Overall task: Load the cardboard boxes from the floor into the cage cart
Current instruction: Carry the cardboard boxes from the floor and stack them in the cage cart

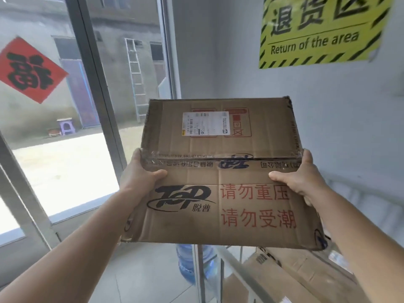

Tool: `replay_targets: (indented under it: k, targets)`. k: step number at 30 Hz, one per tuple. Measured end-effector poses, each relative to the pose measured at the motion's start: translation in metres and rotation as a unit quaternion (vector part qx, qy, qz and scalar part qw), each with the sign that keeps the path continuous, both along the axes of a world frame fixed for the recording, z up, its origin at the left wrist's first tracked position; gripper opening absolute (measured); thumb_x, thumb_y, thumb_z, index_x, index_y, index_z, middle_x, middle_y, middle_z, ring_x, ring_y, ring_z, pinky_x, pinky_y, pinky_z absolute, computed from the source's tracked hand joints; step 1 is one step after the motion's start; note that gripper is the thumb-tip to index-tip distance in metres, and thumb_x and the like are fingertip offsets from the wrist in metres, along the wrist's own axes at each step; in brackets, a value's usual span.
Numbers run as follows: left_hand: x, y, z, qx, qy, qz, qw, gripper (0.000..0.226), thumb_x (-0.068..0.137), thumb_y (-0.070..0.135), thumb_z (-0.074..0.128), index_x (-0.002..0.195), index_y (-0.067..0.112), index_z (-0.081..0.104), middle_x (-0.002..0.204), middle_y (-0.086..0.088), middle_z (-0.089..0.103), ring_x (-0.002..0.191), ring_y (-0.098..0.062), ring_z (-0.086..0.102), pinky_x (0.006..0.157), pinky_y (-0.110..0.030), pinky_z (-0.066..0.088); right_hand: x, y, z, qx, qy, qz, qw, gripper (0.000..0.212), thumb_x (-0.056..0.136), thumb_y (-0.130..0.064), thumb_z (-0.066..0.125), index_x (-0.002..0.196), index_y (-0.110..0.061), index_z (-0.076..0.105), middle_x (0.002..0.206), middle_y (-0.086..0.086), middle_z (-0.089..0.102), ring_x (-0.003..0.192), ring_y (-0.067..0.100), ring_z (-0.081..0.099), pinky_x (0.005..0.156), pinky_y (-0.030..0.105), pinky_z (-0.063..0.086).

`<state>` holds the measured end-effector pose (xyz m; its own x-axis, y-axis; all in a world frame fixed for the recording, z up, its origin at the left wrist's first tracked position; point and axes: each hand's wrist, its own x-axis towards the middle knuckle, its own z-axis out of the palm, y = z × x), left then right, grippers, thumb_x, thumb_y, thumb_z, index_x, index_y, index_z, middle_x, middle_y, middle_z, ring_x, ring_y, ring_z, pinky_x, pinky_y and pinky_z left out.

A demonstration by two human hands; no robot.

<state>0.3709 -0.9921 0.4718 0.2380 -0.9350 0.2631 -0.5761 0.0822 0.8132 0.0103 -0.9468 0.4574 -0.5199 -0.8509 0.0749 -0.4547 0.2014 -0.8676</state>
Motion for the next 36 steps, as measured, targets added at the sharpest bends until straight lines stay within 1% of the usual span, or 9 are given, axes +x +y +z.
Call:
replay_targets:
  k: [3,7,12,15,17,19,27,31,36]
  targets:
    - [-0.053,-0.034,0.000,0.007,-0.004,-0.037,0.999,0.064,0.071,0.031,0.083,0.123,0.031,0.045,0.107,0.006,0.066,0.087,-0.018,0.065,0.064,-0.030,0.051,-0.049,-0.011,-0.009,0.002,-0.013,-0.034,0.999,0.113,0.067,-0.037,0.088,0.151,-0.027,0.012,0.147,0.012,0.042,0.129,0.036,0.047,0.102,0.052,0.045]
    - [-0.120,-0.074,-0.011,0.014,-0.024,-0.085,0.996,0.056,0.073,0.029,0.081,0.118,0.031,0.048,0.100,0.008,0.064,0.084,-0.016,0.062,0.059,-0.025,0.041,-0.105,-0.016,-0.027,0.009,-0.027,-0.077,0.997,0.112,0.070,-0.034,0.087,0.152,-0.029,0.011,0.151,0.011,0.037,0.132,0.034,0.045,0.102,0.049,0.045]
    - [-0.196,-0.120,-0.041,0.046,-0.032,-0.153,0.987,0.054,0.073,0.028,0.081,0.115,0.028,0.048,0.102,0.006,0.066,0.082,-0.014,0.064,0.061,-0.026,0.047,-0.165,-0.015,-0.059,0.038,-0.048,-0.152,0.986,0.110,0.067,-0.034,0.088,0.149,-0.030,0.015,0.149,0.009,0.039,0.129,0.034,0.047,0.100,0.049,0.046]
    - [-0.238,-0.145,-0.061,0.059,-0.058,-0.204,0.975,0.054,0.076,0.028,0.080,0.117,0.025,0.045,0.103,0.008,0.061,0.083,-0.015,0.059,0.058,-0.021,0.041,-0.193,-0.014,-0.083,0.062,-0.066,-0.193,0.977,0.113,0.067,-0.031,0.089,0.151,-0.031,0.013,0.151,0.008,0.036,0.131,0.033,0.045,0.102,0.050,0.044]
    - [-0.262,-0.164,-0.076,0.069,-0.075,-0.242,0.965,0.054,0.077,0.028,0.079,0.118,0.023,0.045,0.102,0.009,0.058,0.085,-0.016,0.057,0.056,-0.019,0.036,-0.207,-0.012,-0.099,0.084,-0.080,-0.224,0.968,0.116,0.067,-0.031,0.089,0.152,-0.032,0.010,0.153,0.007,0.034,0.133,0.033,0.043,0.103,0.051,0.043]
    - [-0.287,-0.187,-0.092,0.088,-0.089,-0.278,0.953,0.055,0.075,0.031,0.080,0.117,0.024,0.045,0.102,0.008,0.060,0.085,-0.018,0.058,0.060,-0.025,0.040,-0.219,-0.014,-0.113,0.098,-0.092,-0.262,0.956,0.117,0.067,-0.031,0.089,0.153,-0.033,0.009,0.154,0.007,0.034,0.134,0.033,0.043,0.104,0.051,0.042]
    - [-0.362,-0.252,-0.145,0.142,-0.116,-0.376,0.908,0.065,0.077,0.027,0.079,0.130,0.023,0.041,0.100,0.010,0.055,0.085,-0.017,0.054,0.072,-0.031,0.045,-0.240,-0.023,-0.161,0.148,-0.122,-0.367,0.910,0.115,0.057,-0.035,0.092,0.147,-0.033,0.020,0.145,0.007,0.046,0.124,0.032,0.052,0.097,0.055,0.049]
    - [-0.393,-0.275,-0.179,0.166,-0.122,-0.408,0.889,0.061,0.074,0.026,0.080,0.123,0.028,0.045,0.099,0.012,0.061,0.088,-0.016,0.061,0.072,-0.032,0.049,-0.248,-0.022,-0.188,0.171,-0.124,-0.391,0.896,0.120,0.057,-0.034,0.092,0.150,-0.031,0.016,0.153,0.002,0.035,0.135,0.027,0.041,0.105,0.053,0.043]
    - [-0.426,-0.293,-0.220,0.205,-0.135,-0.419,0.874,0.059,0.072,0.024,0.081,0.120,0.025,0.046,0.102,0.008,0.065,0.088,-0.017,0.063,0.070,-0.032,0.050,-0.271,-0.028,-0.230,0.215,-0.142,-0.402,0.879,0.109,0.045,-0.044,0.089,0.135,-0.035,0.027,0.131,0.003,0.055,0.111,0.028,0.059,0.087,0.052,0.055]
